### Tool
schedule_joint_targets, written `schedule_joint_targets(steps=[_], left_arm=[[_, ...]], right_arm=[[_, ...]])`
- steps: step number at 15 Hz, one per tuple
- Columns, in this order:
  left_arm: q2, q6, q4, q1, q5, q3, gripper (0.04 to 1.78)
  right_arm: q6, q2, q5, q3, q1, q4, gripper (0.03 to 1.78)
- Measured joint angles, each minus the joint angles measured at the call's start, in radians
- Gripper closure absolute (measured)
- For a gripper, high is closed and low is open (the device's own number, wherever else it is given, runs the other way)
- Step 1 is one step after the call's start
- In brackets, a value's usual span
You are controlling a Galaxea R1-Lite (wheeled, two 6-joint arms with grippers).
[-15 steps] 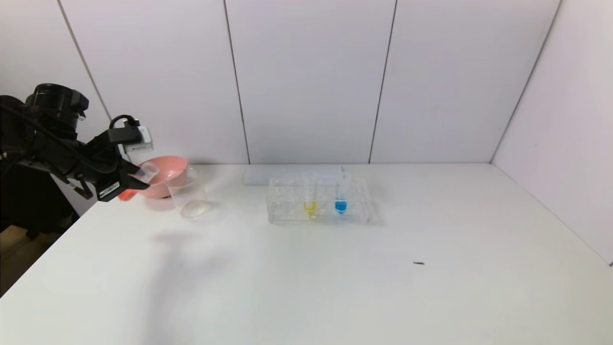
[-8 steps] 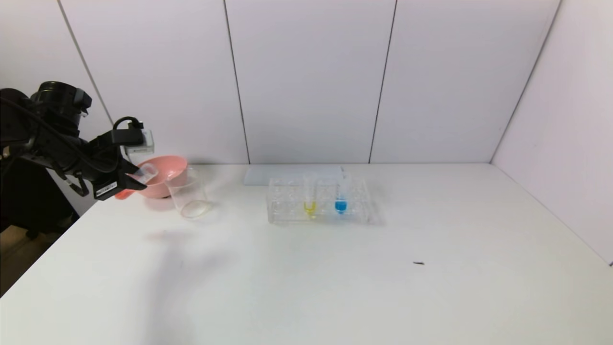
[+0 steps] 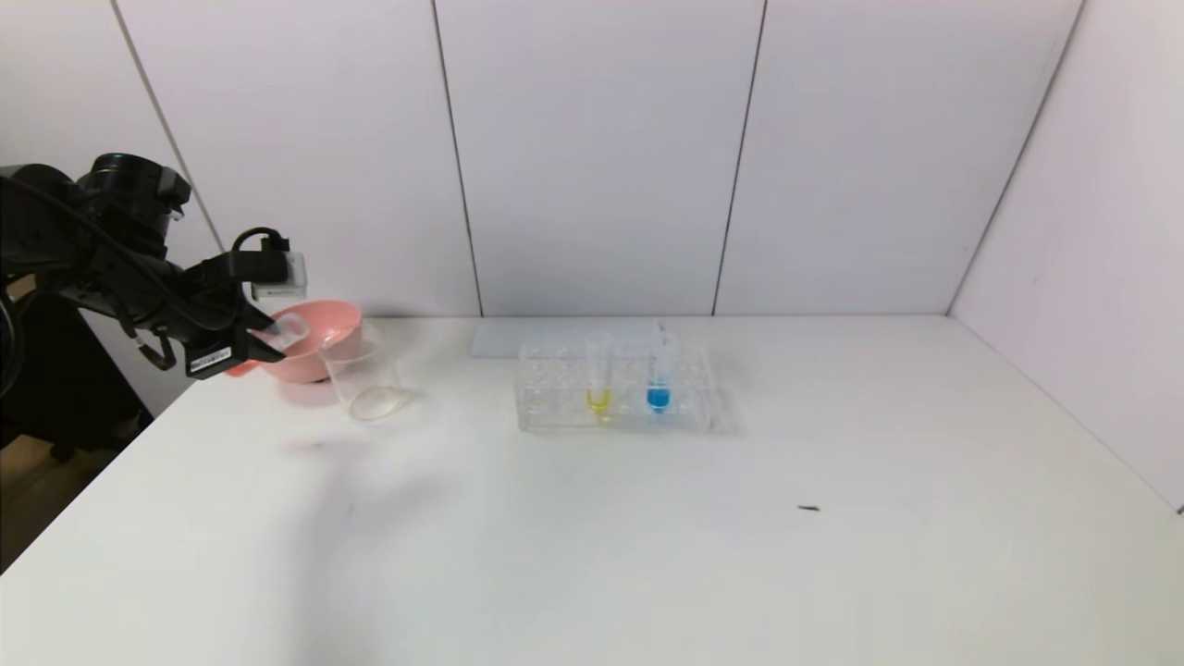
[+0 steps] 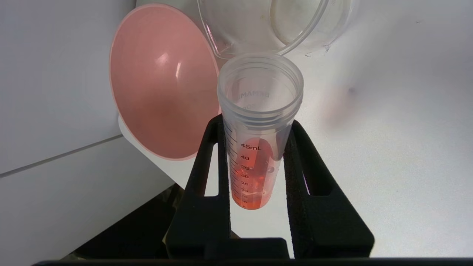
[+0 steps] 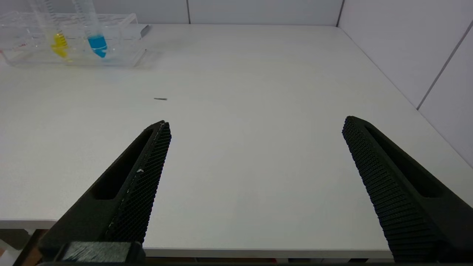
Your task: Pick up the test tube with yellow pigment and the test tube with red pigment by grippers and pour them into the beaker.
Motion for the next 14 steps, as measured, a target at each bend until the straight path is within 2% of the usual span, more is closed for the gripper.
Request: schedule_joint_targets(steps=[5, 14], left_arm=[[0.019, 0.026, 0.063, -0.019, 0.035, -0.058, 1.38], [0.036, 0.051, 0.072, -0.053, 0.081, -0.104, 1.38]], right_arm=[[0.000, 0.000, 0.000, 0.000, 0.000, 0.000, 0.11], [0.000, 0.000, 0.000, 0.000, 0.000, 0.000, 0.11]])
